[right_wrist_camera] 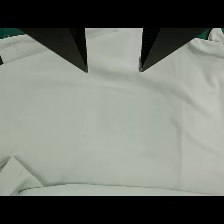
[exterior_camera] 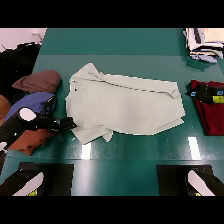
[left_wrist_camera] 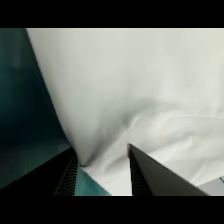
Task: Fold the shirts.
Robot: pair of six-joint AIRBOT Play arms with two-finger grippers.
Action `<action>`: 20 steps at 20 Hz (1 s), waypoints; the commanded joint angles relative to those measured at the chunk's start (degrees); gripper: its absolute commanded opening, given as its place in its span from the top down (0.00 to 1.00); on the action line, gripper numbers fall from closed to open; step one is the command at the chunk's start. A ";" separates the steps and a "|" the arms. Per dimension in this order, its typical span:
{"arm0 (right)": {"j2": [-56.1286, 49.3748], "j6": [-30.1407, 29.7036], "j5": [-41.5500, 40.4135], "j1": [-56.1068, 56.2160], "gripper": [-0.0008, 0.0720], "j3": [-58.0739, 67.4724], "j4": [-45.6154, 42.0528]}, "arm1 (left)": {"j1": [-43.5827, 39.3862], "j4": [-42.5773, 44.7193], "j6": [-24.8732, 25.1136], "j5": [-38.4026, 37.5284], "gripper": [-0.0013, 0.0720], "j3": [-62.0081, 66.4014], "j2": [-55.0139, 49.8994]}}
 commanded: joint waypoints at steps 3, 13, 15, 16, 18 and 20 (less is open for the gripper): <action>0.09 0.44 5.22 -2.45 0.47 -0.31 -4.37 | 0.04 -0.31 1.22 -0.81 0.95 2.29 0.04; -2.21 -1.49 -2.08 -24.00 0.45 -28.96 0.63 | 0.04 -0.42 2.25 -2.34 0.95 13.46 0.04; -5.70 -2.51 -7.61 -22.62 0.49 -30.18 5.68 | 0.04 -0.37 2.27 -2.71 0.95 13.46 0.04; -7.39 -2.49 -9.66 -21.35 0.49 -29.81 6.08 | 0.04 -0.37 2.25 -2.71 0.95 13.46 0.04; -10.88 -2.47 -12.28 -17.33 0.49 -27.74 5.99 | 0.04 -0.37 2.25 -2.64 0.95 13.46 0.04; -13.99 -2.27 -13.25 -13.57 0.49 -24.87 5.86 | 0.04 -0.37 2.25 -2.71 0.95 13.46 0.04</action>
